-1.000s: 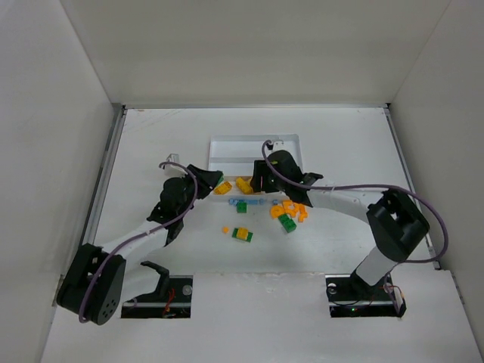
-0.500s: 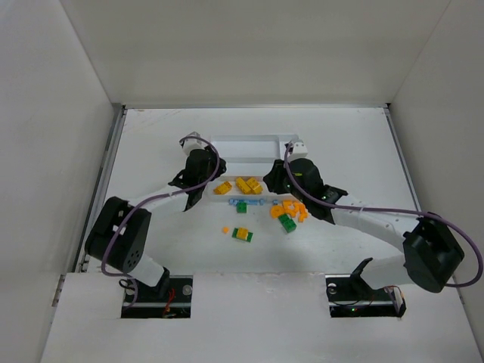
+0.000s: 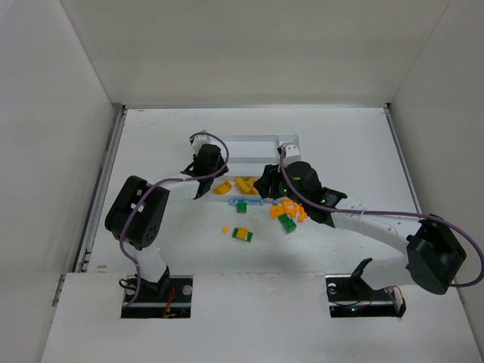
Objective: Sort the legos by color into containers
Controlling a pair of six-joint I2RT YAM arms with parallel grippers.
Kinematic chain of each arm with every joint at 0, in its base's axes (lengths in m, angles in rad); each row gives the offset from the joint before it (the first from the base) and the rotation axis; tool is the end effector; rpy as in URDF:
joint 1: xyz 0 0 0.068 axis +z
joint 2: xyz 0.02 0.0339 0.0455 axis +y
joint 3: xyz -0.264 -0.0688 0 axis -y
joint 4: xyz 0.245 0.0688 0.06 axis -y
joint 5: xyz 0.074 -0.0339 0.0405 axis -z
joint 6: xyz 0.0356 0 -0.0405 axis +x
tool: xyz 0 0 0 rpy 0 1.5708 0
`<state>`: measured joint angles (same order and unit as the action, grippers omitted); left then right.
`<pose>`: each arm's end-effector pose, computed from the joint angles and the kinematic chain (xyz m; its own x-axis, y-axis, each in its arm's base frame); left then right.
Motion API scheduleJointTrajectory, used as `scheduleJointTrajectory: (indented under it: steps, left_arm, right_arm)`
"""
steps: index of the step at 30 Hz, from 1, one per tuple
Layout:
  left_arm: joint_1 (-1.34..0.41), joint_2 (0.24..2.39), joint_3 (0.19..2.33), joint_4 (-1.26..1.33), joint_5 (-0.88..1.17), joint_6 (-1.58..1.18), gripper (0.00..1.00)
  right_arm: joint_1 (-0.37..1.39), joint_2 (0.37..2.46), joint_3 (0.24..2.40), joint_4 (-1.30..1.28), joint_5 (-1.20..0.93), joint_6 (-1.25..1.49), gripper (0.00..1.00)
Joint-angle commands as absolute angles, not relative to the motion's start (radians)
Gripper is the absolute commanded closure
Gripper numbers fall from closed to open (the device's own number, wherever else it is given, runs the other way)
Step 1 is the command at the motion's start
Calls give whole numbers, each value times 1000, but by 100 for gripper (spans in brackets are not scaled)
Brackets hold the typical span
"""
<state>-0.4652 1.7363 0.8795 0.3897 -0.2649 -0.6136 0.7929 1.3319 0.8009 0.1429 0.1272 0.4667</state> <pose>0.3313 -0.1559 0.1792 -0.4580 -0.3919 -0.7979 -0.0486 0.9073 -0.4177 0.2140 0.2108 0.2563 -0.5180 0.1101 -0.8482 -0.4380 0.8177 0.3736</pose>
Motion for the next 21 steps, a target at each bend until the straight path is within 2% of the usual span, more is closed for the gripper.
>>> scheduleJointTrajectory:
  steps: [1,3,10,13,16,19,21]
  left_arm:
    - [-473,1718,922,397,-305,-595,68]
    - [-473,1709,919,396,-305,-598,61]
    - [-476,1634,871,405,-298,-611,51]
    - [-479,1566,829,411,-295,-614,55]
    - [-487,1471,753,425,-281,-636,61]
    - [-493,1369,661,445,-230,-664,63]
    - [-498,1297,592,456,-201,-687,64]
  right_arm:
    - [805,1312,805,193,94,437,45]
    - [806,1324,808,192,65,423,41]
    - [860,1391,850,150,3,385,41]
    - [889,1426,865,137,9,383,45]
    - [923,1446,861,121,41,399,56]
    - [967,1463,832,124,81,405,55]
    - [1002,1479,818,120,95,391,49]
